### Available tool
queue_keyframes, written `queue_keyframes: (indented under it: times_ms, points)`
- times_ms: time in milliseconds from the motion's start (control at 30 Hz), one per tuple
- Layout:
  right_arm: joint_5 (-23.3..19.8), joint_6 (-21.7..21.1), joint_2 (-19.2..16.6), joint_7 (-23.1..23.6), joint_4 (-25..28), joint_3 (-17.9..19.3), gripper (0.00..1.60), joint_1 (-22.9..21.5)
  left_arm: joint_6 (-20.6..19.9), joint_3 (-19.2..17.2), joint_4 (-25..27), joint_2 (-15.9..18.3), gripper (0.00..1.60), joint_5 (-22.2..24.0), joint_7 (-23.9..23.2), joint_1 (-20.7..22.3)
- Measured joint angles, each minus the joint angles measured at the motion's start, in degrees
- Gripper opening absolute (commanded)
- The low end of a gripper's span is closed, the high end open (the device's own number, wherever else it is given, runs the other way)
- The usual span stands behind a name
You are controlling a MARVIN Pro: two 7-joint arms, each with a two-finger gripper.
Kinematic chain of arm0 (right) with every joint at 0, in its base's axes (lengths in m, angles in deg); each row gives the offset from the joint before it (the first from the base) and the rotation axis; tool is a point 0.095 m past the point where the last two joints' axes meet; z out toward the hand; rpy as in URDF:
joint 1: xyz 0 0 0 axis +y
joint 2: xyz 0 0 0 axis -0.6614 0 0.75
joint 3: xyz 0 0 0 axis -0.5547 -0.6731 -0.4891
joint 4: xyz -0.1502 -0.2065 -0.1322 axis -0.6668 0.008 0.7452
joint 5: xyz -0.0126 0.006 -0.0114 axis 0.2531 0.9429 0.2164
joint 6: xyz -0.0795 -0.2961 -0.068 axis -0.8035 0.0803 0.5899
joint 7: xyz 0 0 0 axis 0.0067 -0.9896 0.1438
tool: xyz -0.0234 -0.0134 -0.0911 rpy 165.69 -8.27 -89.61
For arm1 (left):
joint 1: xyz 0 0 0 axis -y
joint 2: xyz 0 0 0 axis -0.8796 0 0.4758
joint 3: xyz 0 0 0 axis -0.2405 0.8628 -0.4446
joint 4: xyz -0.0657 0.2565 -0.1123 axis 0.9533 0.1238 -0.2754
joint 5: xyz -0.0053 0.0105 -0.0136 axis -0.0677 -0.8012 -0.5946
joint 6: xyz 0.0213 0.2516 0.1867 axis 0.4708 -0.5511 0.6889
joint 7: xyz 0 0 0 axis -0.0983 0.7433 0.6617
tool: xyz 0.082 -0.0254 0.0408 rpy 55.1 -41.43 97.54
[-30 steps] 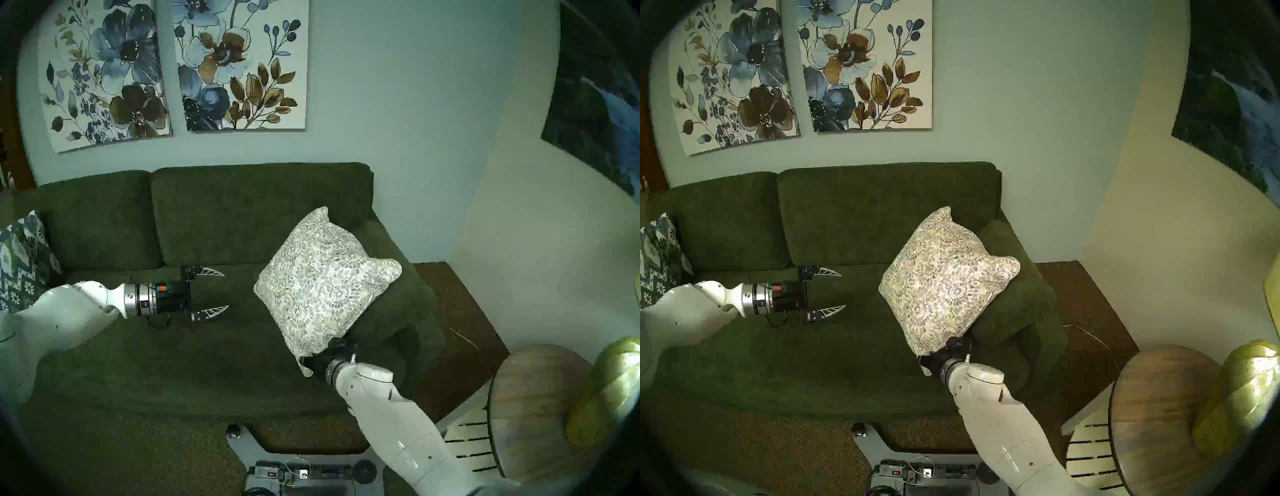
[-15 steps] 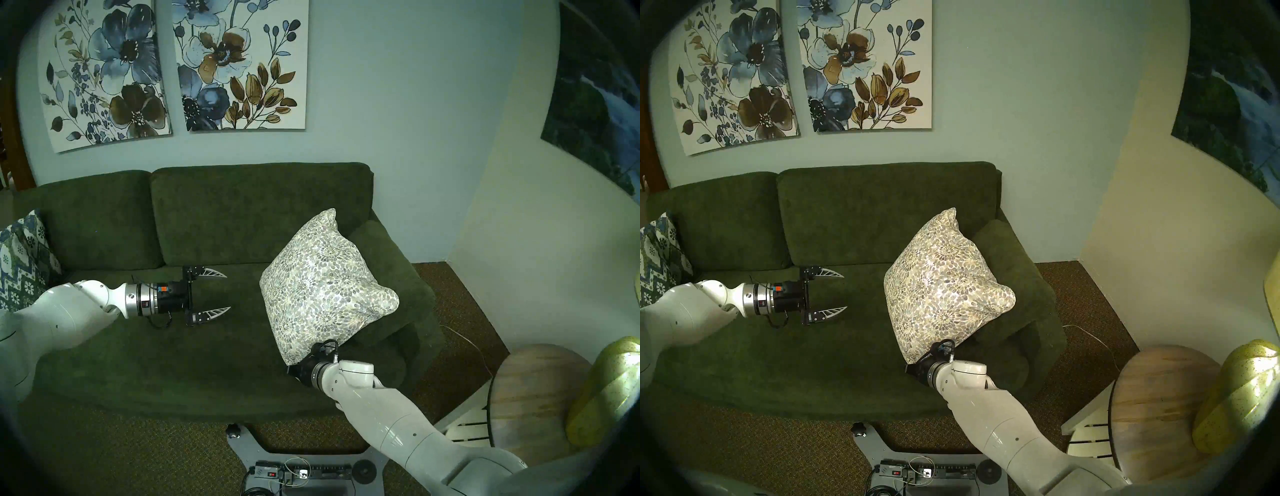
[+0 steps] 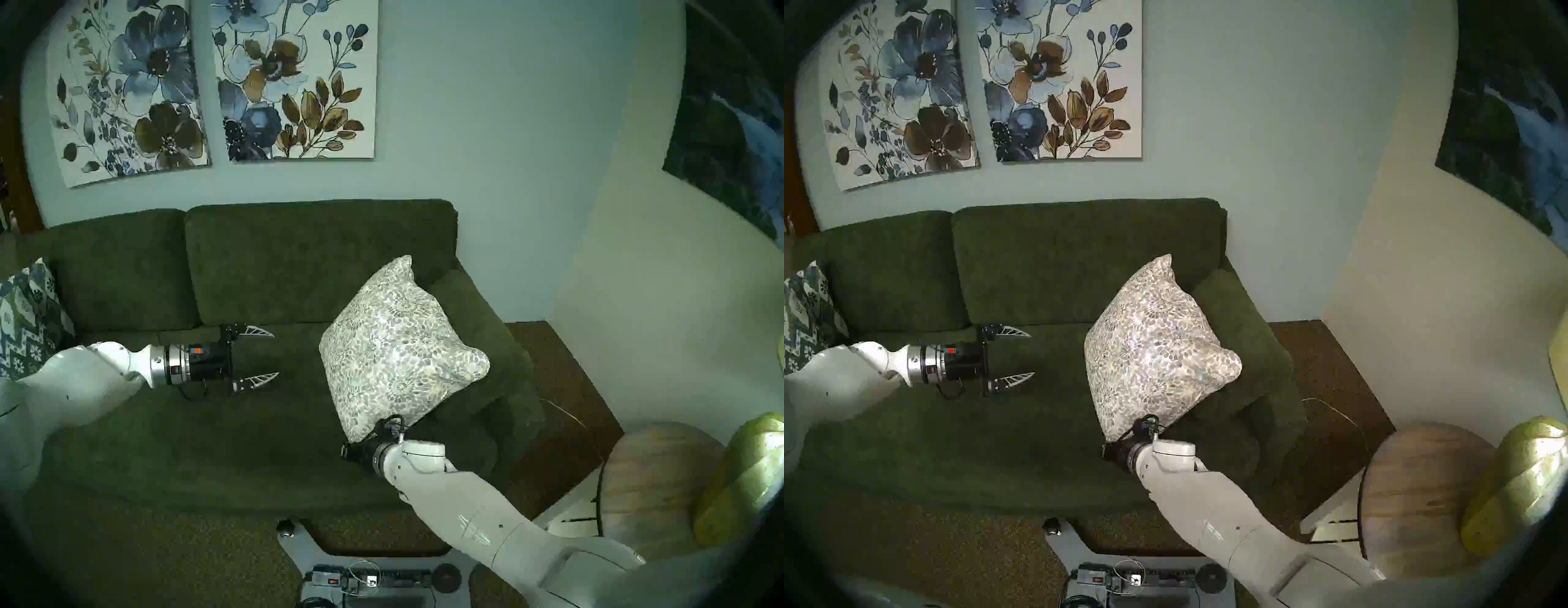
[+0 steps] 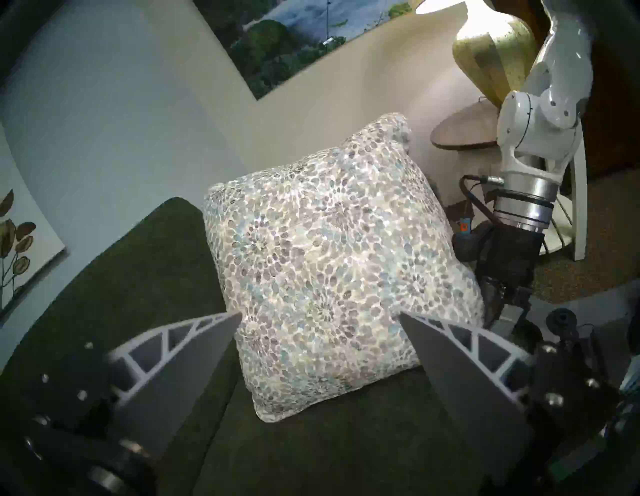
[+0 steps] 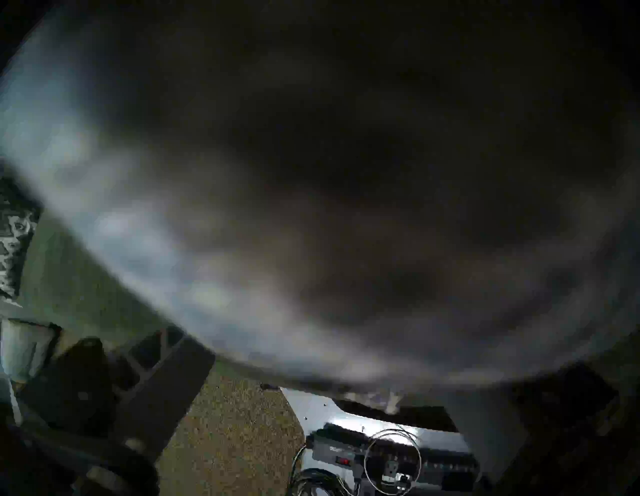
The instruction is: Fix throw pillow on sofa
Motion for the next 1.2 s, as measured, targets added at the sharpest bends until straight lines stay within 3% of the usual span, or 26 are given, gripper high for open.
queue_keyframes:
  times_ms: [533,1200]
  points:
    - [-0.4,-2.2,-3.9,-11.8,14.0,-1.7,1.60,6.1,0.0,1.0,0.9,-0.3,1.60,0.1,0.0,0.4]
    - [-0.5,-1.5,-11.0,-18.5,30.4,-4.2,1.60,12.3,0.0,1.3,2.1,0.4,1.60,-1.3,0.4,0.4]
